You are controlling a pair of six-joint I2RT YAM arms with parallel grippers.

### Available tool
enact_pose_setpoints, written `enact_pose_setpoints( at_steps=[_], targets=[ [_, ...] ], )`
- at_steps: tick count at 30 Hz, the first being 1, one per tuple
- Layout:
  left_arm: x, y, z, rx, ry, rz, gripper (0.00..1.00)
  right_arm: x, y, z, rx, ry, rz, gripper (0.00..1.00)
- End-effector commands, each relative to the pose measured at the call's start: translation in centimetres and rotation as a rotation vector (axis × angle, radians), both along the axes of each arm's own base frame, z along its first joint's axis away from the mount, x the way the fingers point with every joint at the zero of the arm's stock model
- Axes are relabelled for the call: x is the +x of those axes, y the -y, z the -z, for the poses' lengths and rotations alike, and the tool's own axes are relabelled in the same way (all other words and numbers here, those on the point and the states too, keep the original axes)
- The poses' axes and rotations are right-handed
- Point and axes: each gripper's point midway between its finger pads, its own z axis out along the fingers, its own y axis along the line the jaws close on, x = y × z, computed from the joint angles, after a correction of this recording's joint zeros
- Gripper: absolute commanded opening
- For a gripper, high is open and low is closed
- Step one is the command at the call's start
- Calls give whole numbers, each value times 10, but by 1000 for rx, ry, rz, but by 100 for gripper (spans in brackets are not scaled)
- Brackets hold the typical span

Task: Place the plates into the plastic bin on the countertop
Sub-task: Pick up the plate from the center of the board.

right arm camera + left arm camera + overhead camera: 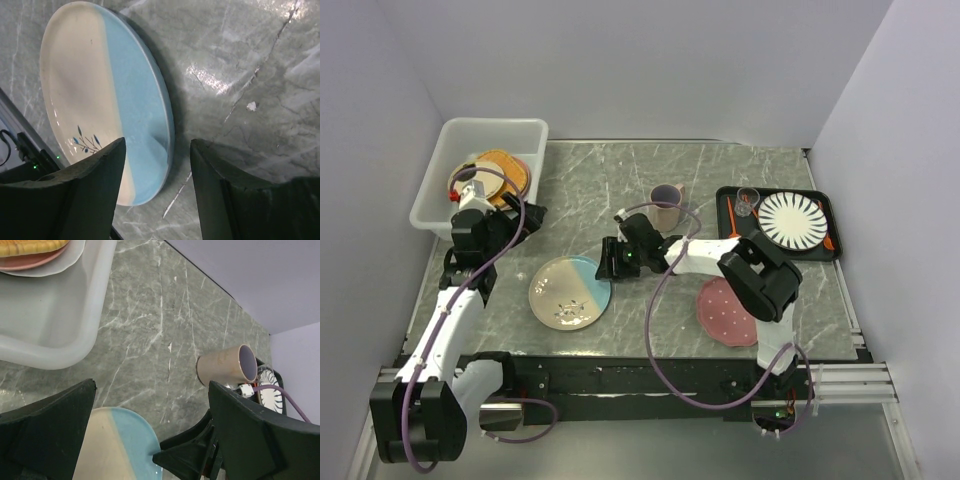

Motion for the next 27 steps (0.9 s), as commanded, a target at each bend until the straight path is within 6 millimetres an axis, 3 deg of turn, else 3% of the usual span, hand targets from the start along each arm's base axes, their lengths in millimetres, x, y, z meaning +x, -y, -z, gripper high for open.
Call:
enact_pose_setpoints(
  at_steps=[1, 5, 9, 12, 20, 27],
  targets=[
    [-1, -2, 4, 42, -1, -6, 99, 5, 12, 21, -162, 29, 35, 61],
    [0, -3, 15, 43, -26, -11, 99, 8, 9, 26, -216, 46, 30, 43],
    [-3, 5, 25, 62, -53, -1, 99, 8, 13, 42, -282, 28, 36, 15],
    [-6, 2, 40, 73, -94, -29, 99, 11, 20, 43, -307, 45, 58, 4],
    [-20, 14, 73, 57, -169, 4, 99, 31, 55, 16, -336, 123, 161, 0],
    [-28, 15, 93, 74, -231, -10, 99, 44, 90, 15, -370, 125, 229, 0]
  ],
)
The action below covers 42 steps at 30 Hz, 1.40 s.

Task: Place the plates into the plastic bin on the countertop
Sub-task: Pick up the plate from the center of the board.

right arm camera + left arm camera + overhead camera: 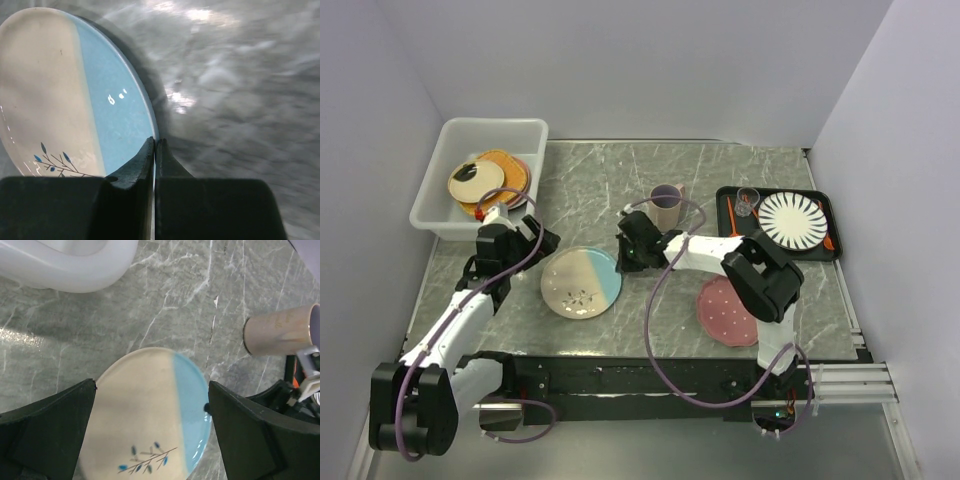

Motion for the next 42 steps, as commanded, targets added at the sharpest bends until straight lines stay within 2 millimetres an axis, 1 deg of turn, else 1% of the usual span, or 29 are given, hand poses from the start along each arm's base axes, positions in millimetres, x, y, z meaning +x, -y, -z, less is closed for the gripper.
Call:
enact_pose_setpoints(
  at_steps=[1, 7, 18, 19, 22, 27, 32, 33, 35, 36, 38, 39, 40, 41, 42],
  targets=[
    [-5, -2, 14, 12, -27, -26, 99, 15, 58, 6, -142, 30, 108, 0],
    [-14, 1, 34, -4, -72, -12, 99, 17, 73, 8, -153, 31, 141, 0],
    [-23, 29, 52, -98, -94, 127, 99, 17, 74, 10, -154, 31, 137, 0],
    [-25, 33, 52, -108, -95, 150, 99, 17, 75, 10, -152, 30, 139, 0],
    [-29, 36, 55, -133, -108, 159, 99, 15, 75, 10, -149, 31, 134, 0],
    [-40, 41, 69, -182, -161, 154, 99, 16, 76, 10, -141, 30, 136, 0],
    [-46, 44, 86, -212, -220, 135, 99, 16, 75, 10, -138, 28, 129, 0],
    [-47, 47, 87, -226, -217, 138, 99, 16, 73, 10, -131, 27, 126, 0],
    [-53, 51, 98, -242, -250, 147, 99, 15, 73, 10, -130, 28, 124, 0],
    [-51, 54, 97, -257, -238, 149, 99, 16, 73, 11, -132, 28, 121, 0],
    [-56, 60, 104, -284, -260, 164, 99, 16, 73, 12, -131, 27, 119, 0],
    [-57, 64, 105, -306, -266, 164, 99, 16, 72, 12, -128, 24, 117, 0],
    [-53, 68, 102, -320, -240, 176, 99, 15, 71, 13, -129, 23, 111, 0],
    [-55, 72, 102, -333, -235, 189, 99, 15, 70, 13, -127, 23, 108, 0],
    [-56, 79, 97, -361, -220, 215, 99, 15, 70, 14, -129, 21, 104, 0]
  ],
)
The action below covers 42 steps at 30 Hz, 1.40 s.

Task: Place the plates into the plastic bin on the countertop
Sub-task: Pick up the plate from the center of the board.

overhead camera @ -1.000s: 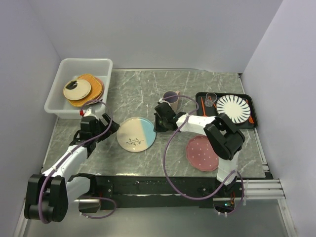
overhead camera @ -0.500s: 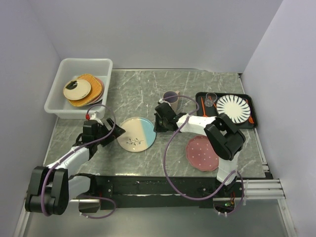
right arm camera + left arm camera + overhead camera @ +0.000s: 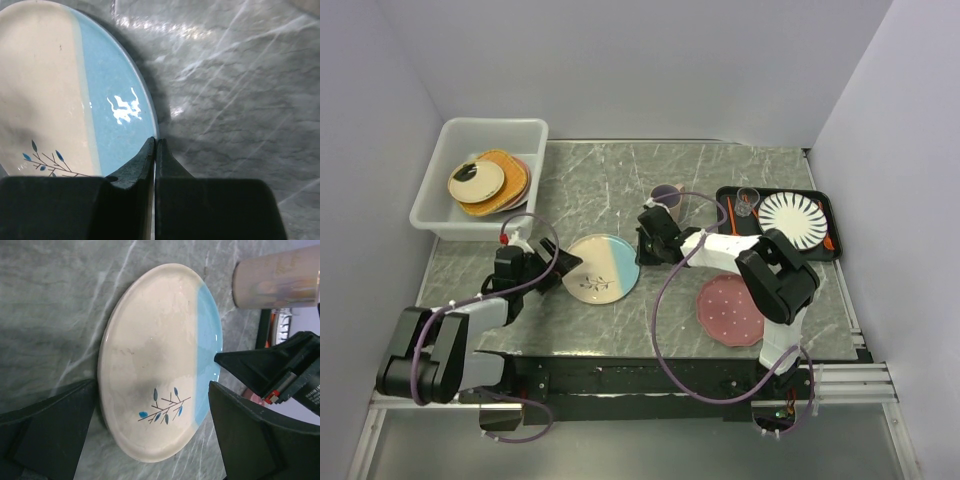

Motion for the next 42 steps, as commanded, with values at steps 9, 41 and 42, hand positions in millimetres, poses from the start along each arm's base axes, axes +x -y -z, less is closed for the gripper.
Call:
enact_pose_setpoints(
  at_steps=[9, 41, 42],
  targets=[
    [-32, 43, -39, -196, 164, 171, 98, -6, 18, 15, -79, -26, -14, 0],
    [-30, 84, -82, -317, 373, 258, 92, -13, 5, 1, -7, -16, -68, 0],
    [-29, 85, -82, -317, 377, 258, 92, -13, 4, 0, -4, -16, -72, 0]
  ],
)
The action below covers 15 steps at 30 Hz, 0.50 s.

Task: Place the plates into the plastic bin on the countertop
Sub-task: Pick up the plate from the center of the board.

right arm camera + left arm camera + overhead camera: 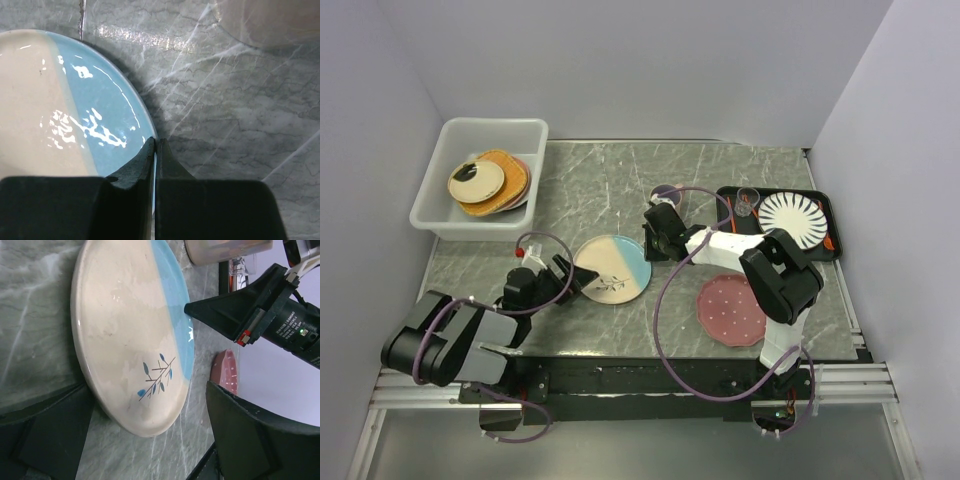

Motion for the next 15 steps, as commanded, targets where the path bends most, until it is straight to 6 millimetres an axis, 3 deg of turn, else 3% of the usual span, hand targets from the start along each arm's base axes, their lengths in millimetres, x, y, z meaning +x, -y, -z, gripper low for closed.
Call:
enact_pose_setpoints(
  at_steps=[1, 15],
  targets=[
    [8, 35, -73, -156, 242, 114, 92, -27, -19, 1, 67, -76, -70, 0],
    [12, 39, -61, -176, 205, 105, 69, -30, -17, 3, 54, -80, -76, 0]
  ],
)
